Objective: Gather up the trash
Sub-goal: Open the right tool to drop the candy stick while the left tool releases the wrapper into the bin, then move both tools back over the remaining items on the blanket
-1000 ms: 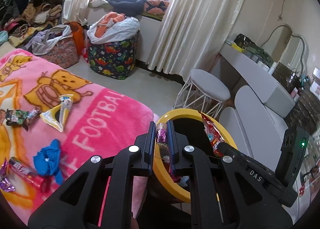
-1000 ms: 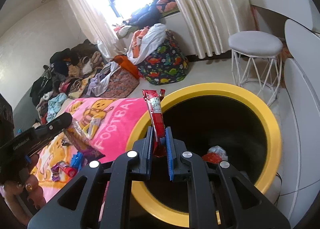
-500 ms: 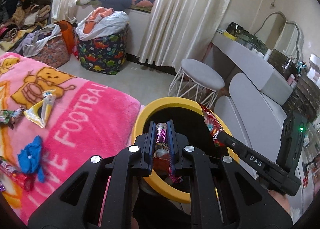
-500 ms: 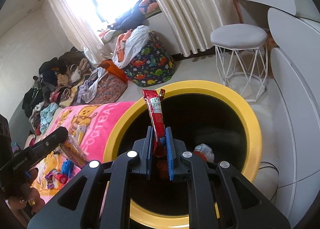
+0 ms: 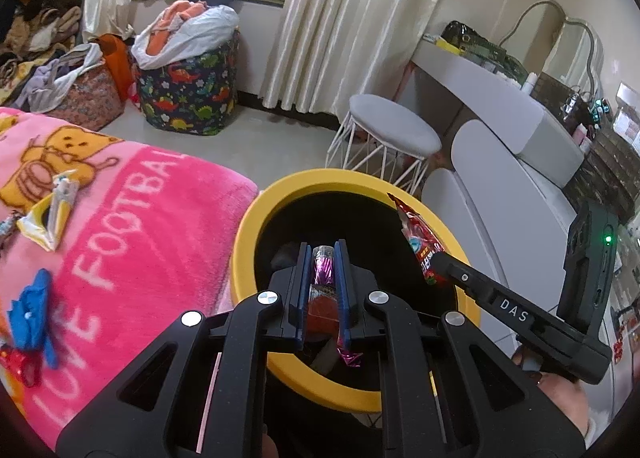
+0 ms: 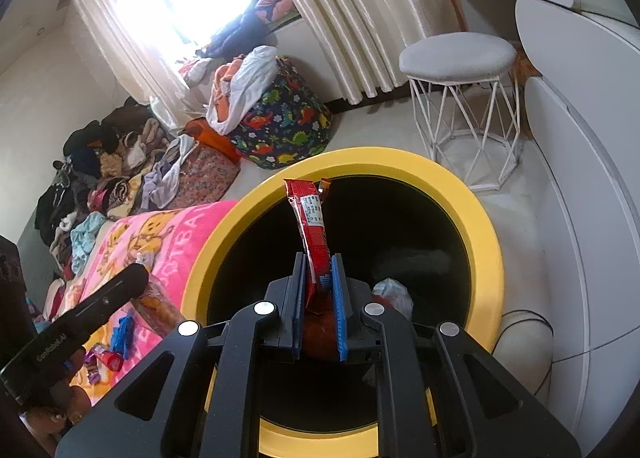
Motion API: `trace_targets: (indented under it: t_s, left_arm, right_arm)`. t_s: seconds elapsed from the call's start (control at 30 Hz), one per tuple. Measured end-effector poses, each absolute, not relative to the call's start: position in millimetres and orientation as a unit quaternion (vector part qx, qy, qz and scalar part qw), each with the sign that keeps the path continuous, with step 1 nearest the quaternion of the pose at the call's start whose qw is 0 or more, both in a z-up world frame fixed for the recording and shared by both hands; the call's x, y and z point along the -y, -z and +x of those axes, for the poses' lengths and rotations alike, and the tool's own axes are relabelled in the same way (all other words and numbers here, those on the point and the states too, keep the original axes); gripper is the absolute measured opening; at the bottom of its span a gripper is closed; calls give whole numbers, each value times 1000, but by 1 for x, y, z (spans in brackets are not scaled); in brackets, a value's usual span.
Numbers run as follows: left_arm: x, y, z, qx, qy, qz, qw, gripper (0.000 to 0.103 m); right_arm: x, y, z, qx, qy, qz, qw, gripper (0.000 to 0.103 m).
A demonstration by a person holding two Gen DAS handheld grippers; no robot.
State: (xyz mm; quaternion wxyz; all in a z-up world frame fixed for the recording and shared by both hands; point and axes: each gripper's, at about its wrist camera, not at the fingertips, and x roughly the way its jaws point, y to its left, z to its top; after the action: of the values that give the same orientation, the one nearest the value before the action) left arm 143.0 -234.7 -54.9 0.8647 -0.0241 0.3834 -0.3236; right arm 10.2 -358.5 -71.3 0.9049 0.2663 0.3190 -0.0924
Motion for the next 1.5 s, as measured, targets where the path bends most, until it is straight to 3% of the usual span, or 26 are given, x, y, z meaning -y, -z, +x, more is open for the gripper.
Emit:
trace_targets:
  t_s: [0.43,0.47,0.53,0.6,0.67,0.73,0.93,1.3,1.5]
  left_arm:
    - [256,79,155,-416,348,-19,840,10]
    - [257,80,156,-417,346,-17,840,13]
    - [259,82,157,-420,348,-17,838,31]
    - [259,82,156,-419,347,-16,839,37]
    - [258,81,154,-415,344,-11,842,42]
    - [256,78,151,-406,337,-5,849,60]
    - [238,65,143,-378,316,-3,870,92]
    - [201,47,133,-348,273,1,897,92]
    - [182,40,132,-334,253,-3,908,92]
  right_arm:
    - [370,88,11,-335,111,293,888,15]
    - [370,88,11,-336,113,295,888,16]
    - [372,89,11,-336,115,298,886,24]
    - [373,89,10,-334,116,302,886,34]
    - [374,88,10,-332,118,301,886,37]
    - [373,87,9,-330,120,300,887,44]
    - [368,81,10,-324,124,290,892,58]
    - [349,67,13,-309,127,257,907,70]
    - [336,58,16,-304,118,241,914,72]
